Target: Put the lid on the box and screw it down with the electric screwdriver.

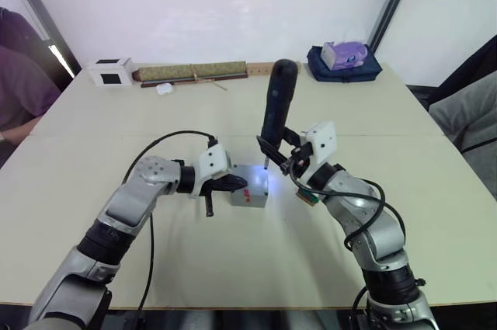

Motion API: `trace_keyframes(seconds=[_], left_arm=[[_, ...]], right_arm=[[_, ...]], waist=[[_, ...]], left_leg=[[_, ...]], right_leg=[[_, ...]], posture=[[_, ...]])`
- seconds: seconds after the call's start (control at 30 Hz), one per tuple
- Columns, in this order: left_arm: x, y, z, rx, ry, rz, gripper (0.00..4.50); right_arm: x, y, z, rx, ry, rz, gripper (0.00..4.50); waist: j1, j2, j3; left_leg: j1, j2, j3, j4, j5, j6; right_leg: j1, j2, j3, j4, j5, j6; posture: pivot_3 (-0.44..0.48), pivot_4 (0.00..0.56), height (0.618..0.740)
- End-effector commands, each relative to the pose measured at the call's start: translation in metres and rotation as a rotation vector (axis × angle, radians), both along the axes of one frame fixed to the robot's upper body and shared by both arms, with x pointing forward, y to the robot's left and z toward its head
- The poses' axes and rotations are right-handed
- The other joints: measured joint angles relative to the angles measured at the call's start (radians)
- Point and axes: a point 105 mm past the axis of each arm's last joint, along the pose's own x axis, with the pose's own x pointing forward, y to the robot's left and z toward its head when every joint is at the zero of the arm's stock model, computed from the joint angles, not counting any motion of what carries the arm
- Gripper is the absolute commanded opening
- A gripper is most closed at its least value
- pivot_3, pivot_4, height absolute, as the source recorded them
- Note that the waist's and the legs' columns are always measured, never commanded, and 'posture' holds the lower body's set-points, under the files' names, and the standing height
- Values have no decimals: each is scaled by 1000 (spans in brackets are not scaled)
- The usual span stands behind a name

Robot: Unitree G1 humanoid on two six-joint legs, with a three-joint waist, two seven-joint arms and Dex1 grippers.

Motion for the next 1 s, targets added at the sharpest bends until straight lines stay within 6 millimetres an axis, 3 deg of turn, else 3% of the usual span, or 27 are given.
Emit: trace_keyframes(seconds=[0.03, 0.33, 0.4, 0.53, 0.6, 0.77, 0.93, 1.0], left_arm=[[-4, 0, -17, 40, 54, -2, 0], [-2, 1, -19, 40, 57, 7, 0], [-2, 2, -20, 41, 59, 11, 0], [-2, 2, -25, 35, 74, 21, 0], [-2, 2, -26, 11, 80, 33, 0], [2, -1, -25, -55, 86, 75, 0], [15, -5, -5, -201, 91, 157, 0], [24, -4, 23, -349, 133, 192, 0]], right_arm=[[2, -2, -47, -65, 180, -9, 1752], [5, -4, -38, -46, 153, -11, 1752], [5, -4, -19, -11, 94, 1, 1752], [-4, -2, 65, 38, -125, 67, 1752], [-4, -1, 86, -12, -137, 54, 1752], [-4, -10, 142, 69, -146, 19, 1752], [-1, -28, 164, 188, -78, -6, 1752], [7, -53, 154, 177, 19, -82, 1752]], waist=[[0, 0, 0], [1, 0, 0], [1, 0, 0], [1, 3, 3], [1, 7, 6], [6, 10, 9], [6, 10, 9], [6, 10, 10]], left_leg=[[0, 0, 0, 0, 0, 0], [0, 0, 0, -1, 0, 0], [0, 0, 0, -1, 0, 0], [-2, 0, 0, -3, 0, 0], [-6, 0, 0, -3, 0, 0], [-9, 0, -2, -5, 0, 0], [-9, -1, -3, -8, 0, 0], [-9, -1, -3, -8, 0, 0]], right_leg=[[0, 0, 0, 0, 0, 0], [0, -1, 0, 0, 0, 0], [0, -1, 0, -1, 0, 0], [-3, -2, 0, -2, 0, 0], [-6, -2, 0, -2, 0, 1], [-10, -2, -1, -2, 2, 2], [-8, -5, -3, -6, 2, 2], [-8, -6, -3, -6, 2, 2]], posture=[[0, 150, 740], [0, 150, 740], [0, 150, 740], [0, 150, 740], [0, 150, 740], [0, 150, 740], [0, 150, 740], [0, 150, 740]])
